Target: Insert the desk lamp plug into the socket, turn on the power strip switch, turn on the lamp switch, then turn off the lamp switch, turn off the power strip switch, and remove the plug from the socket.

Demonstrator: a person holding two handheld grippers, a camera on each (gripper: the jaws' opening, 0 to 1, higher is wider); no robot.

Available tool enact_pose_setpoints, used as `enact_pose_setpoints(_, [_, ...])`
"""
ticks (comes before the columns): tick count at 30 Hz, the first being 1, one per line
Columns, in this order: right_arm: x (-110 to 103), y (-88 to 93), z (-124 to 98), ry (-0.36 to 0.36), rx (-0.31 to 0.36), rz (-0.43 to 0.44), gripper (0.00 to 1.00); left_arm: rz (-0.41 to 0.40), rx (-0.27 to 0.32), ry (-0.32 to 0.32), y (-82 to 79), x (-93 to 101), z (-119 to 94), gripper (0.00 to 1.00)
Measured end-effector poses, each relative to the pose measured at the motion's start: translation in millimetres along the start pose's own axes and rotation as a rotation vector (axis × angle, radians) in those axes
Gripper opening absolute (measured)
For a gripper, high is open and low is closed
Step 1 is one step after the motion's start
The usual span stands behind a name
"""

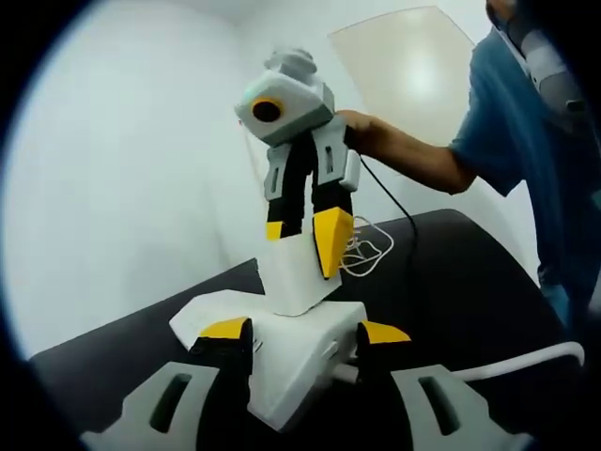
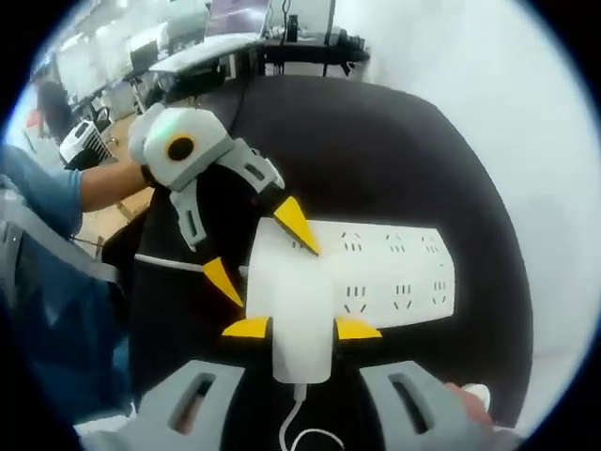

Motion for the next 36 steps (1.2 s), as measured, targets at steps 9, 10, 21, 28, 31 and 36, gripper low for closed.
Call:
enact_pose_setpoints(9, [1.4, -3.6, -0.7, -0.013, 0.014, 0.032, 0.24, -0.002, 0.005, 0.008, 0.5, -0.4, -0.4, 0.42])
enact_pose_setpoints(10, [0.7, -4.3, -1.6, -0.008, 0.004, 0.013, 0.24, -0.002, 0.007, 0.006, 0.0, 0.2, -0.4, 0.42])
enact_pose_setpoints(21, [-2.0, 15.8, -0.4, 0.071, 0.291, 0.085, 0.24, 0.005, 0.014, 0.004, -0.1, 2.1, -0.2, 0.41])
enact_pose_setpoints(28, [-5.5, 23.5, 2.3, 0.129, 0.41, 0.116, 0.24, 0.007, 0.014, 0.006, 0.6, -0.6, -0.9, 0.41])
enact_pose_setpoints(31, [-5.9, 25.9, 2.1, 0.144, 0.477, 0.139, 0.24, 0.014, 0.018, 0.005, -0.6, 0.8, -0.4, 0.41])
enact_pose_setpoints(36, [-4.3, 21.8, 2.1, 0.137, 0.425, 0.115, 0.24, 0.014, 0.017, 0.005, -1.0, 2.6, 0.3, 0.41])
Point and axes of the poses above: the point that each gripper's makers call its tool centre point, and the gripper's own axes: z roughly forward along the fingers, x roughly to its right, y roughly out of its underside, the point moved 2 cm from there along -z, roughly backward along the fingers, and after that the axes turned 13 degrees about -z, right-handed, at the moved point
